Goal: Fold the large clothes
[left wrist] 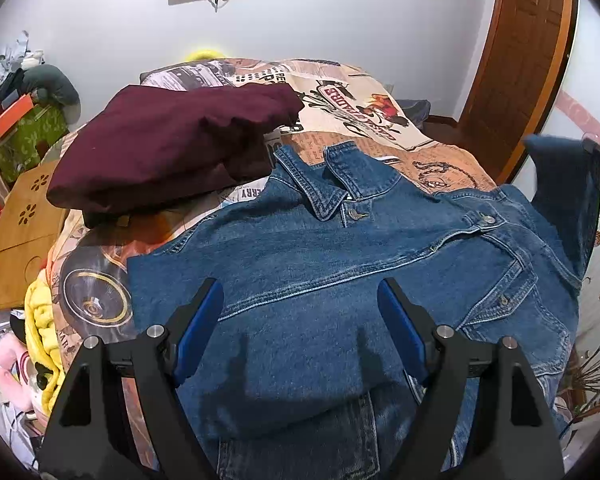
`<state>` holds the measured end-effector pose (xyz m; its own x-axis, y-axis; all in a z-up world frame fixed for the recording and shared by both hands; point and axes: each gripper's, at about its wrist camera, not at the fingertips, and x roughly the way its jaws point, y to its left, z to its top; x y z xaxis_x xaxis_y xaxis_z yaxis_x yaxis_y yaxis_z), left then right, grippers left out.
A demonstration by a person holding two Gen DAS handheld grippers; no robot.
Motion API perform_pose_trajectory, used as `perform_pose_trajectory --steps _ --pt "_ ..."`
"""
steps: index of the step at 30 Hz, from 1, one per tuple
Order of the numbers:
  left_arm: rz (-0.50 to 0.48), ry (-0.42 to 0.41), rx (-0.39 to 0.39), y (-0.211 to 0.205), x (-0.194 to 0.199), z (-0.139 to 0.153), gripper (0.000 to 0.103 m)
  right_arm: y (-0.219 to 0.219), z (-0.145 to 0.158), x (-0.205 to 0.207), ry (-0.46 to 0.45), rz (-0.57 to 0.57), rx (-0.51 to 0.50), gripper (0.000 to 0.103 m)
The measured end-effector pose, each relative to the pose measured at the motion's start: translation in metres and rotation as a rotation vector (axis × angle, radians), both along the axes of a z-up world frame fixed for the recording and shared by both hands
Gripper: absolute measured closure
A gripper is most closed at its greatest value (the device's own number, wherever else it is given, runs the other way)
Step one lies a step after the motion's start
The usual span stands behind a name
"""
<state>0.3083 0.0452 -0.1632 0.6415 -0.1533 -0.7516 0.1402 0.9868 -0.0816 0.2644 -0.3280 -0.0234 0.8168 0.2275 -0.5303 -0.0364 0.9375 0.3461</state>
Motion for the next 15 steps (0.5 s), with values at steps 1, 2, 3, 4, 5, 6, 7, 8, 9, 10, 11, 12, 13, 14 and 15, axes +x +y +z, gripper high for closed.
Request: perform_pose_trajectory --steps 1,2,3,4,5,6,7,8,9,10,11,12,13,14,15 --pt "0.0 -0.001 -0.002 0.001 -0.001 0.001 0.024 0.009 0.0 -0.001 -0.001 0.029 -0.001 0.095" --pt "0.001 -0.003 -0.002 0.002 -0.001 0.001 0.024 0.02 -0.002 -0.001 0.005 0.059 0.003 0.095" --pt "0.001 -0.006 0.0 0.003 -0.003 0.001 0.024 0.031 -0.008 0.0 0.019 0.097 0.017 0.095" --pt "0.003 -0.008 0.002 0.004 -0.004 0.002 0.024 0.039 -0.014 0.001 0.037 0.123 0.03 0.095" --pt "0.005 -0.009 0.003 0.004 -0.005 0.002 0.024 0.05 -0.025 0.001 0.07 0.16 0.045 0.095" --pt "0.007 -0.008 0.003 0.005 -0.006 0.001 0.024 0.059 -0.035 0.002 0.097 0.181 0.048 0.095" --pt "0.009 -0.006 0.002 0.006 -0.006 0.0 0.024 0.068 -0.047 0.003 0.128 0.199 0.046 0.095" --pt "0.01 -0.001 0.002 0.007 -0.006 -0.001 0.024 0.074 -0.059 0.003 0.161 0.214 0.041 0.095" --pt "0.011 0.003 0.002 0.008 -0.006 -0.002 0.024 0.079 -0.068 0.006 0.187 0.221 0.039 0.095" --pt "0.011 0.009 0.002 0.008 -0.006 -0.004 0.024 0.084 -0.083 0.006 0.231 0.228 0.037 0.095" --pt "0.011 0.013 0.004 0.008 -0.006 -0.005 0.024 0.087 -0.094 0.007 0.265 0.232 0.035 0.095" --pt "0.011 0.016 0.007 0.008 -0.006 -0.006 0.024 0.088 -0.101 0.006 0.289 0.231 0.03 0.095" --pt "0.011 0.019 0.011 0.007 -0.007 -0.008 0.024 0.088 -0.11 0.006 0.315 0.225 0.016 0.095" --pt "0.01 0.021 0.014 0.007 -0.007 -0.009 0.024 0.087 -0.114 0.007 0.325 0.218 0.008 0.095" --pt "0.009 0.023 0.017 0.006 -0.007 -0.01 0.024 0.084 -0.116 0.005 0.328 0.217 0.012 0.095"
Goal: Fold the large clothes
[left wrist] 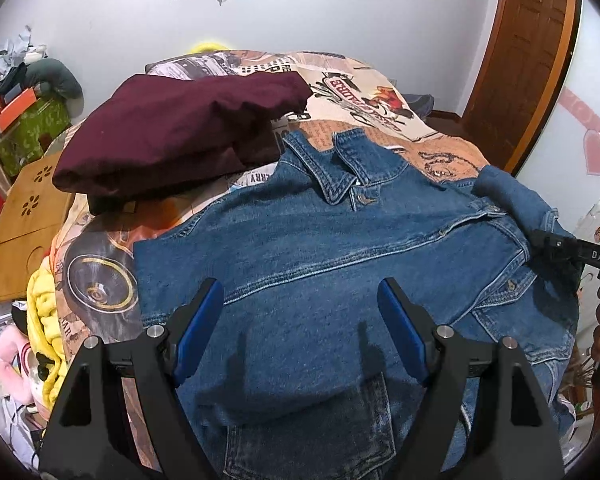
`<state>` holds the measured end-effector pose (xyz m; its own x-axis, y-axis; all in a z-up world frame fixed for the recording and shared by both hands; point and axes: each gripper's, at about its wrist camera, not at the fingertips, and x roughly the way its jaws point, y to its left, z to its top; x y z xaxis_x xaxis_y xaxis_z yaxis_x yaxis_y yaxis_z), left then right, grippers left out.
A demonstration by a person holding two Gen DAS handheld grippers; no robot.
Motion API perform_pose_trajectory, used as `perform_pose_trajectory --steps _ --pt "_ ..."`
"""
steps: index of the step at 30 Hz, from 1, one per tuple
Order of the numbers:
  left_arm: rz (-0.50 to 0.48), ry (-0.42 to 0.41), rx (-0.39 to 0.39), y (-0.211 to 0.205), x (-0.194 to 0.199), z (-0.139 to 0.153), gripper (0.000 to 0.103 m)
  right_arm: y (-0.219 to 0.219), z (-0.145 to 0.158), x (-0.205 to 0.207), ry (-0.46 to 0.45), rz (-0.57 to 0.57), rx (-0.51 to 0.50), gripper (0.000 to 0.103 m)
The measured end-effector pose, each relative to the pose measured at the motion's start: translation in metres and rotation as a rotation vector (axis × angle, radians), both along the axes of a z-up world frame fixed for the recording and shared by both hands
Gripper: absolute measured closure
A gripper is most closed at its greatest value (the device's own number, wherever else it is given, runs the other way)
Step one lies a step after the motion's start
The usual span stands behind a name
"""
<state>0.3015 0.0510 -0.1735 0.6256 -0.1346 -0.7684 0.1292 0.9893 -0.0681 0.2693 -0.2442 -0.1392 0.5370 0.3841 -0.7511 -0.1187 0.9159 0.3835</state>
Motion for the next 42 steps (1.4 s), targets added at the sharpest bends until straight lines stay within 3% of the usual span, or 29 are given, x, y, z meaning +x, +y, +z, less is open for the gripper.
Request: perform_pose_trajectory --steps 5,14,18,24,28,33,39,41,42 --pt "-0.014 0.007 0.012 -0.009 0.001 -0.003 0.024 -0.012 0.011 -0.006 0.024 -0.011 0.034 0.094" --pt "-0.057 -0.026 0.09 -0.029 -0.002 0.0 0.024 -0.034 0.036 -0.029 -0.032 -0.084 0.042 0.077" --pt "-0.061 -0.026 0.095 -0.034 -0.001 0.0 0.024 -0.064 0.045 -0.03 -0.07 -0.181 0.077 0.055" --pt "-0.066 -0.011 0.074 -0.043 0.004 -0.003 0.024 -0.098 0.027 -0.006 -0.025 -0.3 0.092 0.055" --pt "-0.089 0.038 0.013 -0.044 0.009 -0.008 0.024 -0.114 -0.002 0.01 0.058 -0.367 0.174 0.055" --pt "-0.079 0.062 0.025 -0.045 0.013 -0.015 0.024 -0.124 -0.028 0.024 0.104 -0.425 0.258 0.055" --pt "-0.068 0.067 0.016 -0.042 0.014 -0.018 0.024 -0.127 -0.033 0.05 0.105 -0.471 0.196 0.055" --pt "-0.065 0.062 0.019 -0.04 0.014 -0.017 0.024 -0.124 -0.03 0.053 0.096 -0.483 0.154 0.065" --pt "-0.061 0.057 0.024 -0.039 0.013 -0.017 0.024 -0.124 -0.028 0.053 0.087 -0.478 0.135 0.076"
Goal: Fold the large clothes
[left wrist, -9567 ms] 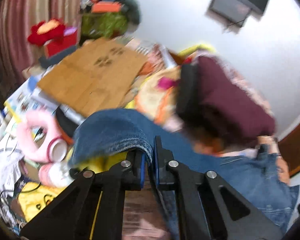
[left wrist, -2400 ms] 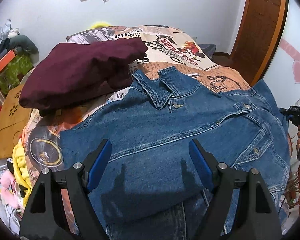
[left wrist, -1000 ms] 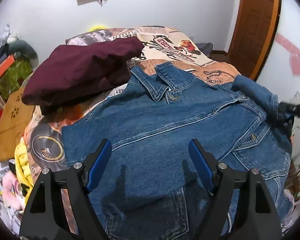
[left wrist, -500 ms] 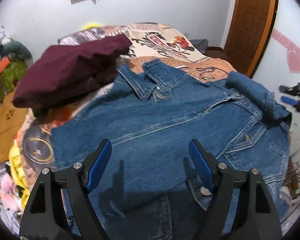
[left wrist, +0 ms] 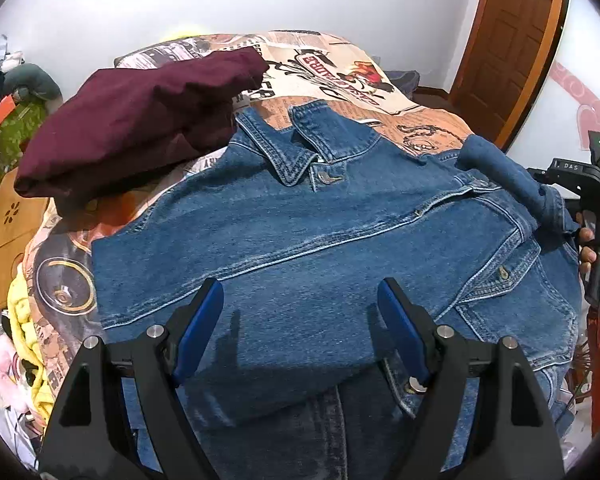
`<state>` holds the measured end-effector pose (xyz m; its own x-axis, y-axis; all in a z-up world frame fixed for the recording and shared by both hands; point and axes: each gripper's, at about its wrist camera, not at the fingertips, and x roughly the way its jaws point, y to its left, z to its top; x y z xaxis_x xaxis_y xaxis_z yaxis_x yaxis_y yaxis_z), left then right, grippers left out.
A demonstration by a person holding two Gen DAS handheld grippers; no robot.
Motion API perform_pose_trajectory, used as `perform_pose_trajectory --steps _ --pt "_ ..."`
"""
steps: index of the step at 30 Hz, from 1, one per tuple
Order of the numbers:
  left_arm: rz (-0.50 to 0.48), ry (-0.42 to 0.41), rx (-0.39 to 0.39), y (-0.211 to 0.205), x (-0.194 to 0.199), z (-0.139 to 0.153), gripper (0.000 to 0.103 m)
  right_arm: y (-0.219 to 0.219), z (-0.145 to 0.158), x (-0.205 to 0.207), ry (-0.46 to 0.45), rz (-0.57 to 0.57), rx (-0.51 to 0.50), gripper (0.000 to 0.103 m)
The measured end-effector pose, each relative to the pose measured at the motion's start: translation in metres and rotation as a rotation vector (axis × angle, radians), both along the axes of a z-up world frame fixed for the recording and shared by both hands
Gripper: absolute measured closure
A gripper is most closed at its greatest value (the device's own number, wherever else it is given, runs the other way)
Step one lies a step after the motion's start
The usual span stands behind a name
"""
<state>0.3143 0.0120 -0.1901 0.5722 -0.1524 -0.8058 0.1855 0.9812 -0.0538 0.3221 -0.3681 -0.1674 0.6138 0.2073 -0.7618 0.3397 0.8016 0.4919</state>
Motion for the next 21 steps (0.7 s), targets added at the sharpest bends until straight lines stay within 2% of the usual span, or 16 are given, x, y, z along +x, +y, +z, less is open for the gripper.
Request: perform_pose_trajectory --steps 1,4,10,15,18,21 --pt "0.002 -0.004 0.002 0.001 0.0 0.001 0.024 0.002 0.004 0.0 -0.006 0.013 -0.02 0.086" --pt "0.003 -0.018 -0.012 0.006 -0.003 0.004 0.024 0.004 0.021 -0.005 -0.049 0.035 -0.069 0.093" --pt "0.018 -0.051 -0.062 0.02 -0.006 0.014 0.024 0.036 0.092 -0.022 -0.196 0.129 -0.185 0.094" --pt "0.03 -0.107 -0.096 0.032 -0.013 0.03 0.024 0.095 0.152 -0.03 -0.339 0.283 -0.22 0.094" --pt "0.041 -0.129 -0.12 0.04 -0.018 0.038 0.024 0.142 0.168 -0.034 -0.391 0.404 -0.231 0.094" --pt "0.046 -0.141 -0.122 0.045 -0.023 0.043 0.024 0.195 0.161 -0.034 -0.384 0.528 -0.245 0.094"
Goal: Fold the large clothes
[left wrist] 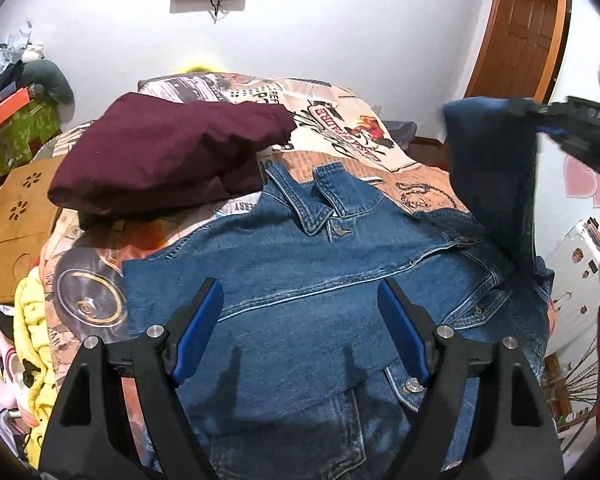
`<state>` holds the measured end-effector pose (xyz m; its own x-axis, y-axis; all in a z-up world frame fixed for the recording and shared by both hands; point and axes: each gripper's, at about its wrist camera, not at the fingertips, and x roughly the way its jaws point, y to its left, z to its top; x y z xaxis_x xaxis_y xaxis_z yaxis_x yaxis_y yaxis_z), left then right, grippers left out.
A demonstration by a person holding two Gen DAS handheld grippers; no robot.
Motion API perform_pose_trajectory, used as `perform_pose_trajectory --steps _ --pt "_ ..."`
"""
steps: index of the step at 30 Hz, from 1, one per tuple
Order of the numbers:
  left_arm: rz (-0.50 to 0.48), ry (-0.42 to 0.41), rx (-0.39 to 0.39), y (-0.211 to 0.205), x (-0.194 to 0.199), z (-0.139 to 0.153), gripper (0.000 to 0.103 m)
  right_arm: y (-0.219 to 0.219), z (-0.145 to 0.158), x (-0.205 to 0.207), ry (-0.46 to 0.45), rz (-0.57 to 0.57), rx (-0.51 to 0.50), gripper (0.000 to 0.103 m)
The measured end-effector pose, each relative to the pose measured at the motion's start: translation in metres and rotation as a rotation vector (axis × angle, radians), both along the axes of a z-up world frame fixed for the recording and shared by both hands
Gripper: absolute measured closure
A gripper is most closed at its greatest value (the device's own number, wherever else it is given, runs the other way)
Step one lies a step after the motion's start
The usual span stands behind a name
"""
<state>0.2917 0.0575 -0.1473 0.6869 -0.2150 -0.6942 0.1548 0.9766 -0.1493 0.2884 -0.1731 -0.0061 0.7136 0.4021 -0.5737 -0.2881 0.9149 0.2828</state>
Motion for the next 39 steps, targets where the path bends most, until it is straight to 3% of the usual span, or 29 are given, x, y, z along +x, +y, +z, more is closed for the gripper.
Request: perform_pose_trajectory --steps 5,11,17,20,26,30,34,36,39 --pt "0.02 -0.025 -0.012 0.015 -0.013 0.008 0.024 0.068 -0.046 0.002 0.124 0.169 -0.051 0.094" --pt "0.06 -0.023 -0.012 0.032 -0.023 0.009 0.024 0.116 -0.105 -0.004 0.295 0.345 -0.135 0.094" --pt "0.096 -0.003 -0.046 0.043 -0.026 0.005 0.024 0.127 -0.124 -0.014 0.391 0.407 -0.188 0.094" --pt "0.104 0.005 -0.041 0.043 -0.026 0.004 0.024 0.118 -0.118 -0.015 0.426 0.428 -0.166 0.094" --pt "0.094 0.012 -0.003 0.033 -0.021 0.002 0.024 0.085 -0.081 -0.025 0.302 0.366 -0.174 0.088" --pt "0.065 0.033 0.014 0.02 -0.01 -0.003 0.024 0.047 -0.06 -0.029 0.178 0.248 -0.207 0.062" --pt "0.014 0.095 0.045 0.002 0.006 -0.021 0.024 0.003 -0.048 -0.032 0.1 0.127 -0.239 0.057" --pt "-0.001 0.155 0.019 -0.002 0.015 -0.033 0.024 -0.016 -0.047 -0.032 0.087 0.067 -0.251 0.057" --pt "-0.014 0.279 -0.117 0.0 0.03 -0.052 0.024 -0.048 -0.049 -0.033 0.079 -0.017 -0.276 0.057"
